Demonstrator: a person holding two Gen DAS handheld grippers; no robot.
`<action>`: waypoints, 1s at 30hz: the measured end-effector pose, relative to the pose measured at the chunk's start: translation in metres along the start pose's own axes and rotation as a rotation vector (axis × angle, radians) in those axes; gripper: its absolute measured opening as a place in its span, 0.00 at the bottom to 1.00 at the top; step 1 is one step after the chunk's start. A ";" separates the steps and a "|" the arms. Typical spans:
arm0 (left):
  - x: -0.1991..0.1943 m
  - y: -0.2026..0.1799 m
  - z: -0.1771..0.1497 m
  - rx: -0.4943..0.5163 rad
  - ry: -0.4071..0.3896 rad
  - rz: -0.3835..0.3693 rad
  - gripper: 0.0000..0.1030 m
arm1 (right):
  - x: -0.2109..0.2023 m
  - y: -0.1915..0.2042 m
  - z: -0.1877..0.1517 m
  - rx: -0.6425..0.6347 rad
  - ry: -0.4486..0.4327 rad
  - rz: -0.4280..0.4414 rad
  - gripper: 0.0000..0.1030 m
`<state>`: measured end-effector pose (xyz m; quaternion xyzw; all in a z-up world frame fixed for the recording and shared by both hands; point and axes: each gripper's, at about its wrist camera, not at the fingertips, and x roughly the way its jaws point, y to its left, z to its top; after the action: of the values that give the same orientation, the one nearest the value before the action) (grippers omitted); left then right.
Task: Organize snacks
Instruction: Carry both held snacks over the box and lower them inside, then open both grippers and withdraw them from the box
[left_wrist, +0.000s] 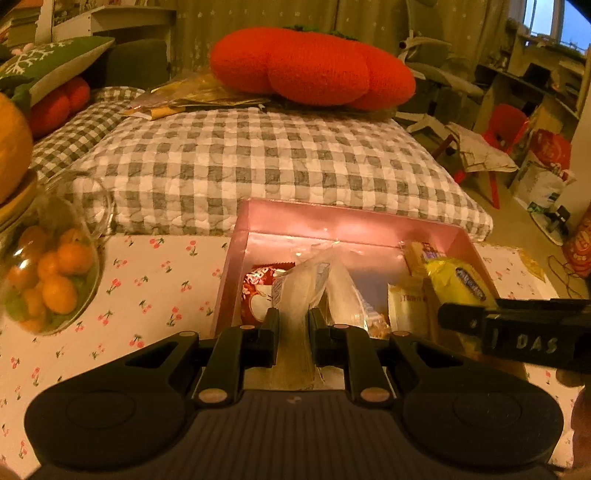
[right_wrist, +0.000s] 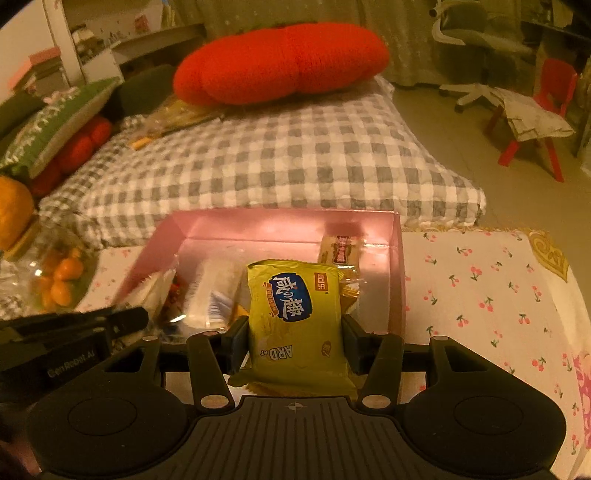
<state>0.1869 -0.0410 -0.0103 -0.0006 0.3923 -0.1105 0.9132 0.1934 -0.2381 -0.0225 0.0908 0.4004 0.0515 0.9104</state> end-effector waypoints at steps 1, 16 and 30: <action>0.002 -0.001 0.001 0.005 -0.003 0.003 0.14 | 0.003 0.000 0.000 0.001 0.003 -0.005 0.49; 0.005 0.002 -0.001 -0.006 -0.011 0.035 0.26 | 0.005 0.008 -0.002 -0.029 -0.018 -0.045 0.60; -0.028 0.001 -0.001 0.038 -0.056 0.018 0.69 | -0.036 0.014 -0.005 -0.014 -0.075 -0.061 0.85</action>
<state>0.1677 -0.0344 0.0092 0.0172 0.3647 -0.1095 0.9245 0.1652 -0.2294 0.0029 0.0739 0.3681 0.0232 0.9265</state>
